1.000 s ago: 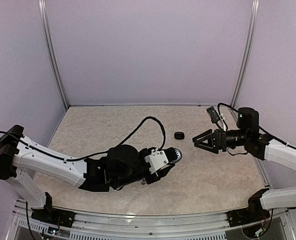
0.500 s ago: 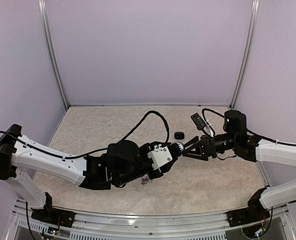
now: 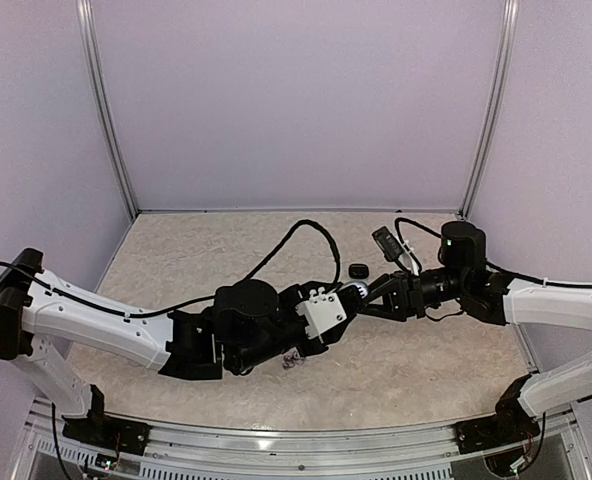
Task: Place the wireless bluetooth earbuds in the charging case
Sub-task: Pass from the left arm to the right, then open the charging case at the center of the board.
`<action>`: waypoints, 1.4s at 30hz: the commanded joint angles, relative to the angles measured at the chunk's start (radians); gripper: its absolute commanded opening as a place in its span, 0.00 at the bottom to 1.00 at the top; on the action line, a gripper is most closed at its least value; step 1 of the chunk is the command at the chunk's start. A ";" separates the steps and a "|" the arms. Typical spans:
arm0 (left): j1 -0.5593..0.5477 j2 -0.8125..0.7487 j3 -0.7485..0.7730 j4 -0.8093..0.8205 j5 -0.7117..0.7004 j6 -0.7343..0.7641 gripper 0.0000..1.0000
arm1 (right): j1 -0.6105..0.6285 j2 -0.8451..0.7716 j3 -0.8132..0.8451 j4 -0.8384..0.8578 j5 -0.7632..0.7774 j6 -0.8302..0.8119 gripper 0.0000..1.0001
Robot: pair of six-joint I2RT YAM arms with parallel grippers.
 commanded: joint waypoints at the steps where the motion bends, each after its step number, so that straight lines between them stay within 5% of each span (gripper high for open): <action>1: -0.012 0.005 0.024 0.030 -0.011 0.012 0.45 | 0.018 0.010 0.022 0.057 0.005 0.024 0.39; 8: -0.011 0.004 0.022 0.030 -0.014 0.018 0.45 | 0.027 0.017 0.018 0.078 -0.005 0.040 0.24; 20: -0.014 0.003 0.018 0.033 -0.009 0.036 0.45 | 0.027 0.041 0.022 0.126 -0.020 0.078 0.36; 26: -0.014 0.004 0.018 0.031 -0.009 0.038 0.45 | 0.027 0.039 0.019 0.130 -0.017 0.085 0.24; 35: -0.012 -0.083 -0.045 0.008 0.067 -0.071 0.86 | 0.026 0.003 0.062 -0.023 0.039 -0.075 0.13; 42: 0.085 -0.216 -0.081 -0.084 0.354 -0.317 0.84 | 0.028 -0.047 0.095 -0.170 0.125 -0.289 0.11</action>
